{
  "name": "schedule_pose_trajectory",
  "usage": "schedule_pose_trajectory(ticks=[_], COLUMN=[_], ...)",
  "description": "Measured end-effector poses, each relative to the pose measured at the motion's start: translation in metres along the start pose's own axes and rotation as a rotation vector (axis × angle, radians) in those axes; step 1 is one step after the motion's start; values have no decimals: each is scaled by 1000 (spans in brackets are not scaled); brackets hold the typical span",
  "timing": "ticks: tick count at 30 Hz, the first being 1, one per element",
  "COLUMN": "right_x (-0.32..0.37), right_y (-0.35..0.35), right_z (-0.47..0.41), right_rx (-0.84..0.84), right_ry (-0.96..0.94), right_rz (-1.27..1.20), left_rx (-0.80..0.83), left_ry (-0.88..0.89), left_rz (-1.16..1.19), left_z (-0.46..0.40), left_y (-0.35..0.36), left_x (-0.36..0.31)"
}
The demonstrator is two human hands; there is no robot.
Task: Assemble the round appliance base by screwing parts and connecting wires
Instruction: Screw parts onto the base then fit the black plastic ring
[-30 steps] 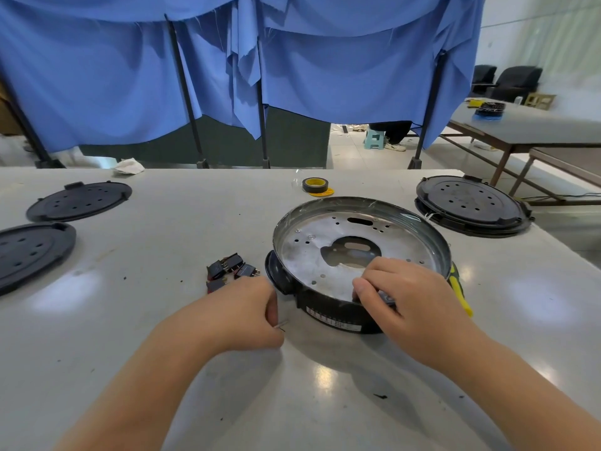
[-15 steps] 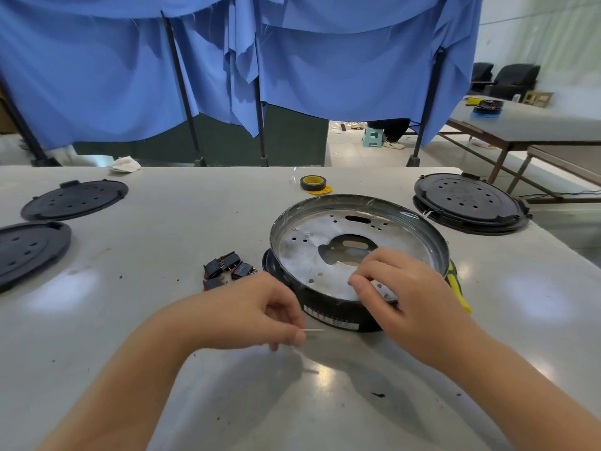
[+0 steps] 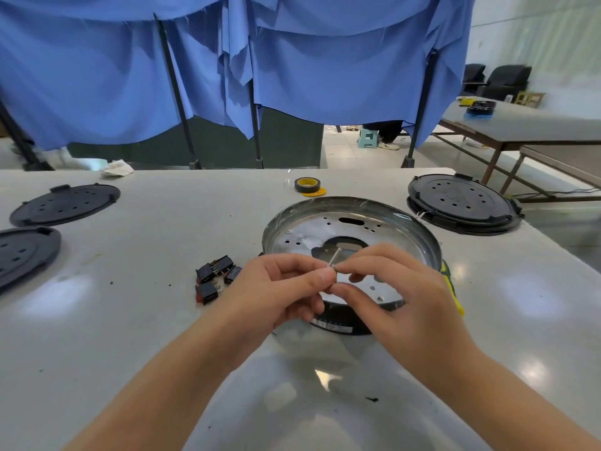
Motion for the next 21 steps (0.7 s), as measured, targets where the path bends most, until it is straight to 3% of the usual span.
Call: schedule_pose_trajectory(ticks=[7,13,16,21], right_x=[-2,-10,-14,-14], right_y=[-1,0,2,5], right_z=[-1,2,4,6], right_rx=[1,22,91,200], right_ry=[-9,119,169,175], right_rz=[-36,-88,-23,49], left_rx=[-35,-171,-267,-295], left_ry=[29,120,224,330], left_rz=[-69,-185,-261,-376], left_z=[1,1,1,-1], left_y=[1,-1,-6,-12], left_x=[0,-1,-5,-9])
Point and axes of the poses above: each hand's wrist, its own z-axis away from the middle knuckle, its own y-axis out of the palm, x = y × z, the point moved 3 cm from there along -z, towards the middle knuckle, and after that the axes turned 2 degrees about -x, right-handed, at the moved point
